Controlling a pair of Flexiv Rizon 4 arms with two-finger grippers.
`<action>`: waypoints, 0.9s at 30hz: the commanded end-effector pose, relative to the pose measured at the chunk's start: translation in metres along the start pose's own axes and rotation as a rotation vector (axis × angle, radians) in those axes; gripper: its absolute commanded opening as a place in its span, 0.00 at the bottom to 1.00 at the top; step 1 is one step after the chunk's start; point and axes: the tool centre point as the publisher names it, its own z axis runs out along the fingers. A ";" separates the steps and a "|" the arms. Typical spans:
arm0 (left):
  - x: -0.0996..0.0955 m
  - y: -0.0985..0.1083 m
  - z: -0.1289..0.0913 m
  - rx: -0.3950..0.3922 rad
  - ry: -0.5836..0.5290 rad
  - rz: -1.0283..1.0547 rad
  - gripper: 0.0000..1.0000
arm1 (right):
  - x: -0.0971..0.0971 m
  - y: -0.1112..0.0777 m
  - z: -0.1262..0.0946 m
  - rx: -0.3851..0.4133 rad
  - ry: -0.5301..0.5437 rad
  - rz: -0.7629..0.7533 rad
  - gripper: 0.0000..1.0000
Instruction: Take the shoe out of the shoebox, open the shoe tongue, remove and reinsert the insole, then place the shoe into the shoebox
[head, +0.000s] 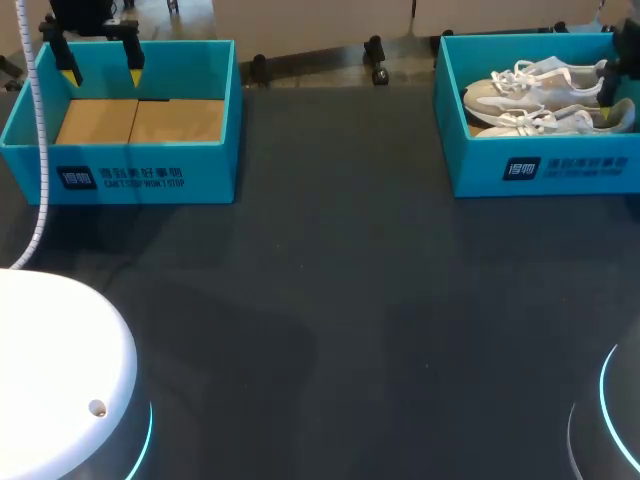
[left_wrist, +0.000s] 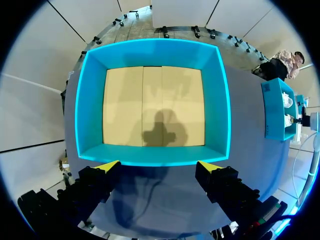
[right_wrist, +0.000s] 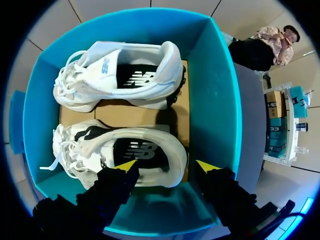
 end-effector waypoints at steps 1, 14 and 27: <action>0.000 0.000 0.000 0.000 0.000 0.000 1.00 | 0.000 0.005 0.005 0.001 -0.006 0.004 0.72; 0.000 0.000 0.000 0.000 0.000 0.000 1.00 | -0.002 0.006 0.033 0.015 -0.001 0.016 0.60; 0.000 0.000 0.000 0.000 0.000 0.000 1.00 | -0.004 0.003 0.037 0.059 -0.022 0.032 0.00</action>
